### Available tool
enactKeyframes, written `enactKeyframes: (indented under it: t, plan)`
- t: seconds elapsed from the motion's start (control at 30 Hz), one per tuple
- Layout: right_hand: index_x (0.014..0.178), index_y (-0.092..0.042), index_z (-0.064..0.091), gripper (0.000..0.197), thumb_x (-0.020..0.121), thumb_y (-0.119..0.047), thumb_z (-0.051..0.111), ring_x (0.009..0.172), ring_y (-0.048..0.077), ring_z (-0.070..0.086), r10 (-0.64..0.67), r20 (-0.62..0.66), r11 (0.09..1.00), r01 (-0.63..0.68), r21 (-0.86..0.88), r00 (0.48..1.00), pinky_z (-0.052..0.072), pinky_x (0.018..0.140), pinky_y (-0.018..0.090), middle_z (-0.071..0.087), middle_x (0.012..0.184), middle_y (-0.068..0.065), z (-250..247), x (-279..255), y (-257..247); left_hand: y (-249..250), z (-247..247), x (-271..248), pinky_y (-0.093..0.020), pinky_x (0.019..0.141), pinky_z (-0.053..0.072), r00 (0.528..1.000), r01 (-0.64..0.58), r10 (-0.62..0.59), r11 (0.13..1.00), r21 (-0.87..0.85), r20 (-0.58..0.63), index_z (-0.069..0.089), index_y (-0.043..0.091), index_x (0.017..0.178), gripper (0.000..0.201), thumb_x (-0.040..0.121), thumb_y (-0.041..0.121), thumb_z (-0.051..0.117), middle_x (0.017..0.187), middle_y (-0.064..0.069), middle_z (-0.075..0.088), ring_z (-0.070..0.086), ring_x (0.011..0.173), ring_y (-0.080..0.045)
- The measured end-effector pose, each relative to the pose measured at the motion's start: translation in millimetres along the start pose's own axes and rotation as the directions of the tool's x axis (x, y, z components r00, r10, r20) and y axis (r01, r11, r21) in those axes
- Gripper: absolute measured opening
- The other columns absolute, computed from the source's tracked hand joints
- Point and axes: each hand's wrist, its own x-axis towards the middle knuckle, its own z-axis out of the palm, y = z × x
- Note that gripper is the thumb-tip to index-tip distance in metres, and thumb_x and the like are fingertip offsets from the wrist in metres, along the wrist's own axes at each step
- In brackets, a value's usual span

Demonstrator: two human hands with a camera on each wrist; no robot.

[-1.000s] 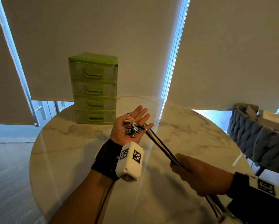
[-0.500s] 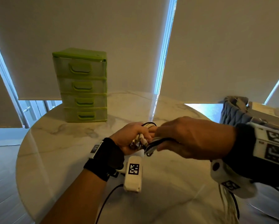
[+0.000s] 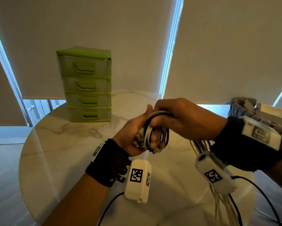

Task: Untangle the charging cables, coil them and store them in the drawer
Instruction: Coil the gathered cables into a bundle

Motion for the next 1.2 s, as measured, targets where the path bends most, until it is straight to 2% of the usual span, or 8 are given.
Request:
enactKeyframes:
  t: [0.1, 0.17, 0.3, 0.43, 0.6, 0.83, 1.07, 1.2]
  plan:
    - [0.079, -0.021, 0.061, 0.032, 0.074, -0.051, 0.069, 0.065, 0.01, 0.06, 0.102, -0.054, 0.994, -0.1, 0.043, 0.993, 0.054, 0.064, 0.032, 0.064, 0.073, -0.002, -5, 5, 6, -1, -2, -1, -0.024, 0.059, 0.049, 0.991, 0.007, -0.002, 0.999, -0.032, 0.136, 0.057, 0.005, 0.084, 0.067, 0.078, 0.071, 0.048, 0.055, 0.003, 0.063, 0.057, 0.044, -0.008]
    - [0.078, -0.023, 0.063, 0.031, 0.072, -0.053, 0.069, 0.061, 0.005, 0.057, 0.136, -0.054, 0.99, -0.134, 0.042, 0.989, 0.048, 0.059, 0.025, 0.063, 0.074, -0.003, -5, 8, 11, -4, -5, 0, -0.023, 0.066, 0.052, 0.976, 0.011, 0.0, 0.999, -0.05, 0.217, 0.049, 0.002, 0.101, 0.068, 0.075, 0.063, 0.065, 0.059, 0.007, 0.064, 0.057, 0.048, -0.004]
    - [0.095, -0.016, 0.07, 0.018, 0.093, -0.031, 0.06, 0.056, -0.004, 0.056, 0.127, 0.018, 0.987, -0.128, 0.102, 0.992, 0.04, 0.052, 0.01, 0.064, 0.078, -0.005, 4, 8, 13, -4, -3, -3, -0.03, 0.067, 0.056, 0.991, 0.022, -0.004, 0.991, -0.134, 0.133, 0.051, 0.004, 0.082, 0.045, 0.062, 0.022, 0.087, 0.046, 0.004, 0.051, 0.051, 0.041, -0.009]
    - [0.087, -0.009, 0.068, 0.036, 0.097, -0.038, 0.049, 0.049, -0.003, 0.052, 0.154, 0.007, 0.973, -0.153, 0.174, 0.988, 0.038, 0.05, 0.008, 0.059, 0.062, -0.009, 13, 9, 8, -1, -6, -4, -0.034, 0.081, 0.056, 0.978, 0.048, -0.001, 0.974, -0.219, 0.211, 0.067, 0.006, 0.079, 0.011, 0.073, 0.012, 0.075, 0.049, 0.003, 0.058, 0.059, 0.046, -0.01]
    - [0.075, 0.002, 0.069, 0.068, 0.076, -0.063, 0.05, 0.051, 0.006, 0.053, 0.241, -0.036, 0.926, -0.219, 0.307, 0.97, 0.044, 0.055, 0.015, 0.06, 0.051, -0.004, 21, 14, 8, -4, 1, -4, -0.032, 0.085, 0.054, 0.975, 0.005, 0.038, 0.982, -0.19, 0.218, 0.07, 0.008, 0.082, 0.008, 0.076, 0.014, 0.071, 0.052, 0.004, 0.06, 0.06, 0.051, -0.009]
    - [0.061, -0.013, 0.061, 0.054, 0.072, -0.066, 0.054, 0.046, 0.001, 0.048, 0.303, -0.064, 0.899, -0.262, 0.352, 0.951, 0.041, 0.053, 0.013, 0.055, 0.049, -0.007, 25, 12, 19, 5, 7, 1, -0.026, 0.057, 0.054, 0.998, 0.006, -0.006, 1.0, 0.0, -0.061, 0.065, 0.004, 0.061, 0.009, 0.065, 0.0, 0.058, 0.047, -0.009, 0.055, 0.057, 0.044, -0.017]
    - [0.073, -0.005, 0.062, 0.059, 0.071, -0.064, 0.055, 0.049, 0.014, 0.058, 0.349, -0.067, 0.826, -0.273, 0.493, 0.935, 0.049, 0.054, 0.024, 0.061, 0.056, 0.003, 32, 18, 19, 5, -5, 5, -0.026, 0.053, 0.051, 0.962, 0.004, 0.028, 0.993, 0.116, -0.27, 0.069, 0.013, 0.057, 0.016, 0.07, 0.011, 0.061, 0.054, -0.006, 0.059, 0.059, 0.05, -0.014]
    - [0.06, -0.01, 0.059, 0.056, 0.078, -0.063, 0.051, 0.039, 0.008, 0.049, 0.361, -0.101, 0.824, -0.267, 0.501, 0.927, 0.042, 0.045, 0.02, 0.054, 0.043, -0.005, 31, 18, 13, 3, -2, 6, -0.032, 0.07, 0.053, 0.973, -0.019, 0.029, 0.999, 0.046, -0.228, 0.063, 0.013, 0.055, 0.021, 0.075, 0.014, 0.057, 0.048, -0.002, 0.053, 0.057, 0.049, -0.015]
